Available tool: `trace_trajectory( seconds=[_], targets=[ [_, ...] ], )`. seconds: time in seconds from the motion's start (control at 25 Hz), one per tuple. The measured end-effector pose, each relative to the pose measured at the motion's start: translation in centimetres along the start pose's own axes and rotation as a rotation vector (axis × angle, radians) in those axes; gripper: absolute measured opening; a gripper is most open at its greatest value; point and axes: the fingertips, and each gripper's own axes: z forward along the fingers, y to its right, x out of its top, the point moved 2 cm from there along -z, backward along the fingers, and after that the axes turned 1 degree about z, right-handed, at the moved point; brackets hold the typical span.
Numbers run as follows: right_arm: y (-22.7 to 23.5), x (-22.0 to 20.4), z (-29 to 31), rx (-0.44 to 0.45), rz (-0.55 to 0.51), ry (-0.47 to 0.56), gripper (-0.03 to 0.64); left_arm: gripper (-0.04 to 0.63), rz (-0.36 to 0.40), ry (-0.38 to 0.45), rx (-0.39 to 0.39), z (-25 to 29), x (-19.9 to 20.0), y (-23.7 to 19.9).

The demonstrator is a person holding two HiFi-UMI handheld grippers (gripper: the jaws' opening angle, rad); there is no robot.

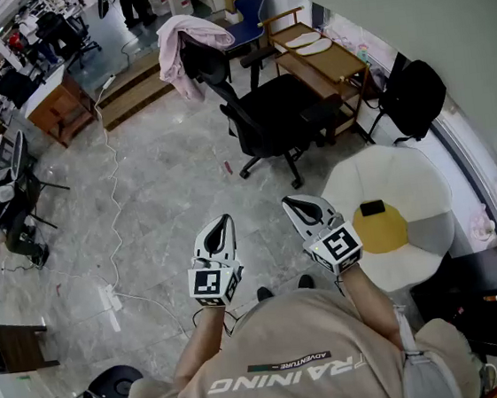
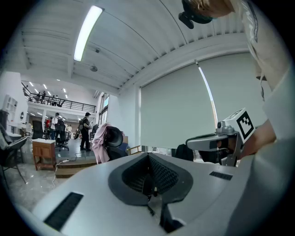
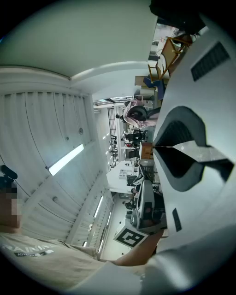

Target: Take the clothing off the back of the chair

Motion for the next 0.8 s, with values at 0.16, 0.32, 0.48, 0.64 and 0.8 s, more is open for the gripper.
trace_trajectory(
  seconds=[0.16,0.32,0.48,0.64,0.8],
  targets=[
    [0.2,-0.2,0.4,-0.003,-0.002,0.001,0.032,0.012,0.007,0.006,-0.002,0.3,0.0,-0.4],
    [-0.3,-0.2,0.8,0.003,-0.010,0.001,0.032,0.012,0.008,0.011,0.002,0.1,0.1,-0.9],
    [-0.7,-0.1,0.9,0.009,-0.022,-0.003,0.032,0.012,0.011,0.019,0.002,-0.1,0.3,-1.2],
    [-1.2,0.0,1.1,0.024,-0.024,0.004,0.032,0.012,0.008,0.023,-0.001,-0.1,0.2,-1.5],
    [-1.5,0.3,1.5,0.025,-0.027,0.008,0.032,0.012,0.003,0.027,-0.005,-0.1,0.3,-2.0]
  ],
)
